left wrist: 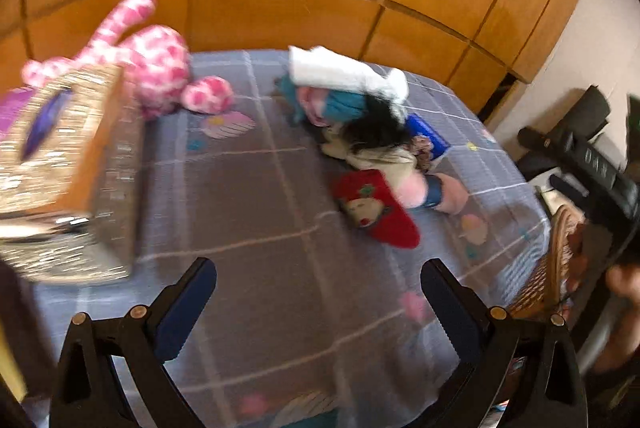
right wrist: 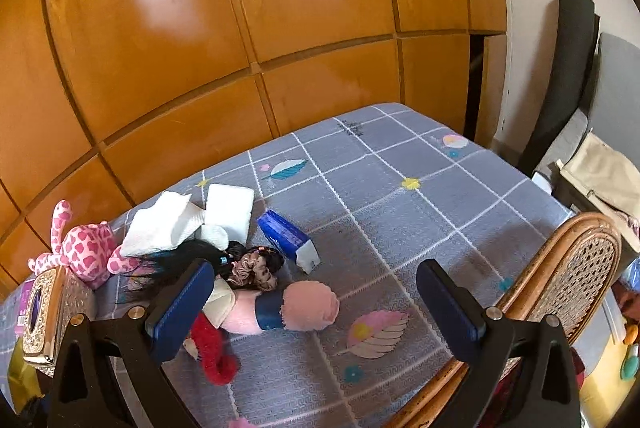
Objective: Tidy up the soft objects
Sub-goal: 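Grasp the red stocking plush with the left tool while the right tool approaches the pile, then grasp the white cloth with the right tool while the left tool holds the red plush, then carry both items to the gold box and open both tools to drop them inside, then move both tools back toward the pile of soft items, then grasp the teal plush doll with the left tool while the right tool approaches the white sponge, then grasp the white sponge with the right tool while the left tool carries the doll to the gold box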
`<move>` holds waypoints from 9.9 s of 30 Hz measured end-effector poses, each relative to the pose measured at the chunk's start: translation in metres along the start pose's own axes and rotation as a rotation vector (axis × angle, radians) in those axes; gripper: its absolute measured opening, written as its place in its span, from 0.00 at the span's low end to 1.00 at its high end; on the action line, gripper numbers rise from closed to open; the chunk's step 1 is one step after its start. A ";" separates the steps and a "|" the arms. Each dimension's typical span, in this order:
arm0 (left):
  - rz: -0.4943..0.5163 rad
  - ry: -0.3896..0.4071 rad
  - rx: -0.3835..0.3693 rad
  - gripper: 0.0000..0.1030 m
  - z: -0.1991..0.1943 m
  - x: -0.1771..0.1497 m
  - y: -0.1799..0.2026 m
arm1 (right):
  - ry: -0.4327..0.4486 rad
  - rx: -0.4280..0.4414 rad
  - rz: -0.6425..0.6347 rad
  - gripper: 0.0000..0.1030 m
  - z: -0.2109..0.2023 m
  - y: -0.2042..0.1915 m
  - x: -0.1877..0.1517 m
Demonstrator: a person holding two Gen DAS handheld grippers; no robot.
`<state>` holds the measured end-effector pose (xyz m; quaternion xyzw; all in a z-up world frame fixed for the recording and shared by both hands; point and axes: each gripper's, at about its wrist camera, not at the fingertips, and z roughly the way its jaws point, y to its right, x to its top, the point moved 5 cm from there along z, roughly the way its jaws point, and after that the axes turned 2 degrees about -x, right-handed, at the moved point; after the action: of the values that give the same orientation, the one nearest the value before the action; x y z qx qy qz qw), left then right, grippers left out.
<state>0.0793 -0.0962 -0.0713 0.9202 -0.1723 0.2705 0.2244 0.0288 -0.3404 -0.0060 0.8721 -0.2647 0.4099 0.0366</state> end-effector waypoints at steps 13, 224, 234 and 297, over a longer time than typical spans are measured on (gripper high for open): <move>0.050 -0.084 0.009 0.84 0.086 0.031 0.028 | -0.119 0.129 0.137 1.00 0.031 0.014 -0.015; 0.202 0.102 0.161 1.00 -0.037 0.029 -0.018 | -0.035 0.127 -0.061 0.79 0.077 -0.043 0.016; 0.121 -0.001 0.306 0.86 0.051 0.088 -0.038 | -0.083 0.217 0.032 0.79 0.083 -0.035 0.016; -0.505 0.251 0.478 0.27 -0.215 -0.088 -0.295 | -0.236 0.242 0.028 0.74 0.104 -0.045 -0.002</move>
<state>0.0485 0.2773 -0.0544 0.9199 0.1570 0.3500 0.0820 0.1223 -0.3298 -0.0694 0.9085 -0.2280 0.3338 -0.1056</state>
